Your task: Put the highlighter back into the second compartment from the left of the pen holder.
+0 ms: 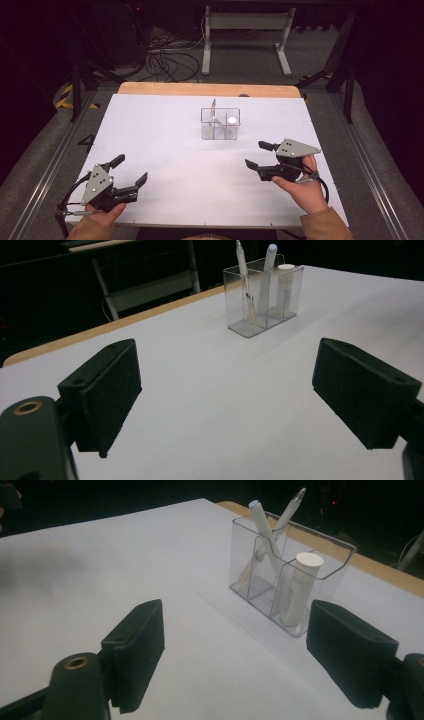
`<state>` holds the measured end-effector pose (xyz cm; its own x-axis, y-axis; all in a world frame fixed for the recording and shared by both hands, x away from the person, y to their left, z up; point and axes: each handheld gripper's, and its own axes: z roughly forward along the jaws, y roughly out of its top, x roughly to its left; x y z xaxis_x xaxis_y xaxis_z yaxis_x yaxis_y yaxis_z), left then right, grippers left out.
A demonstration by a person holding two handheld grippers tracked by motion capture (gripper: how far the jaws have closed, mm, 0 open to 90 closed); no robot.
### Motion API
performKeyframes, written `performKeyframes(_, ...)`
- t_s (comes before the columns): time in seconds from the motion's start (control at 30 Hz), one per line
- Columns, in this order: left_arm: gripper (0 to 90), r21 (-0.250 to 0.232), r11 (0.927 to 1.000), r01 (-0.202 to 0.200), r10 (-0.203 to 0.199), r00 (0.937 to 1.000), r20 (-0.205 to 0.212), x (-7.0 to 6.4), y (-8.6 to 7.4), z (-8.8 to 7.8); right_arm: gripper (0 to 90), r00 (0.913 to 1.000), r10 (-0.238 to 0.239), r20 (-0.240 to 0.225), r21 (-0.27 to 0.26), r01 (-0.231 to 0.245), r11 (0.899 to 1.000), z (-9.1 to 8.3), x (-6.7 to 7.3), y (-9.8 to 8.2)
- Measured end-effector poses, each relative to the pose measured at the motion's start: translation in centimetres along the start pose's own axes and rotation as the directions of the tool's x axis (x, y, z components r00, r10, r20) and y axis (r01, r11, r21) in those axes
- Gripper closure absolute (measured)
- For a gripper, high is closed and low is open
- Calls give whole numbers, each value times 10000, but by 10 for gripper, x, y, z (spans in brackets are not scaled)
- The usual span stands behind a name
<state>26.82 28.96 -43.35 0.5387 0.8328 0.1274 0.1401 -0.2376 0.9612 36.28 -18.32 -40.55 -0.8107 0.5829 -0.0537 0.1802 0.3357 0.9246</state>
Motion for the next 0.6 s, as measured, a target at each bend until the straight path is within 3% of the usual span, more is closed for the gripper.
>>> performKeyframes(0.37,130,-9,10000,62,-62,10000,-14,0,-1,0,240,9979,617,-198,149,-614,9980,5,8,-27)
performKeyframes(0.6,130,8,10000,36,-36,10000,-19,0,-1,0,245,9972,704,-245,473,-692,9965,10,12,-40)
